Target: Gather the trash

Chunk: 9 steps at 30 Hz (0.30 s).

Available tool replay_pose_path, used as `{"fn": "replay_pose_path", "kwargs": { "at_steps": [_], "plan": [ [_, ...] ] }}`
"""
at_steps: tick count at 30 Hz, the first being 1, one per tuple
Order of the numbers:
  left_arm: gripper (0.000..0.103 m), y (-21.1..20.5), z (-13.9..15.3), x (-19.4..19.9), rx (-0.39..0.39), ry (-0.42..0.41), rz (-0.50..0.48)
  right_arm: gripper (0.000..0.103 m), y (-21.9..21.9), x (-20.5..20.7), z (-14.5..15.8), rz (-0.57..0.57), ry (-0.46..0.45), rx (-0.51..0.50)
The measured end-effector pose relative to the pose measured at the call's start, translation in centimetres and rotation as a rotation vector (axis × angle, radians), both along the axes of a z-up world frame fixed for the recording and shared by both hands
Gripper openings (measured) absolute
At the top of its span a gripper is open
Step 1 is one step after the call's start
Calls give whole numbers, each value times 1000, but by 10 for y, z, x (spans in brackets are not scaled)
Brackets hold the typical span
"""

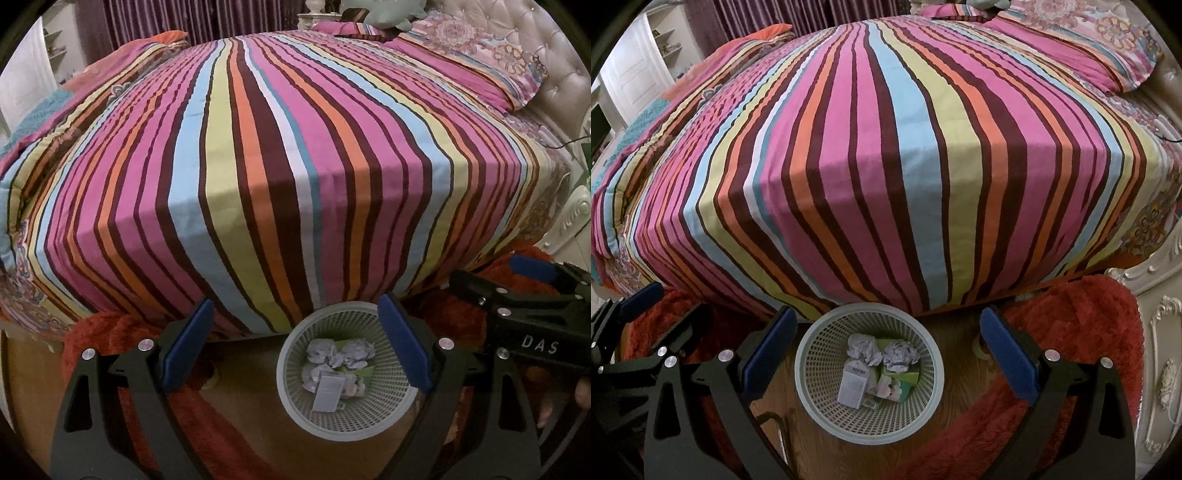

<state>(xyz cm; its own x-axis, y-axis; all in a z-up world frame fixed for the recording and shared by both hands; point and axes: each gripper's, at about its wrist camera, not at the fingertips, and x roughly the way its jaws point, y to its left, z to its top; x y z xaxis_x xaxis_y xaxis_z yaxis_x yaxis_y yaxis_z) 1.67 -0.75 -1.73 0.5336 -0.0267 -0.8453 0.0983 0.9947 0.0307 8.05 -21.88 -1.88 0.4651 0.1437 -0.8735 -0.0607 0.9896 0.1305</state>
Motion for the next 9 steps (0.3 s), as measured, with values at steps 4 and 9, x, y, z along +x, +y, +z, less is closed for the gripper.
{"fn": "replay_pose_path", "kwargs": {
  "at_steps": [4, 9],
  "plan": [
    [88, 0, -1, 3, -26, 22, -18, 95, -1, -1, 0, -4, -3, -1],
    [88, 1, -4, 3, -33, 36, -20, 95, -1, 0, 0, -7, 3, 0]
  ]
}}
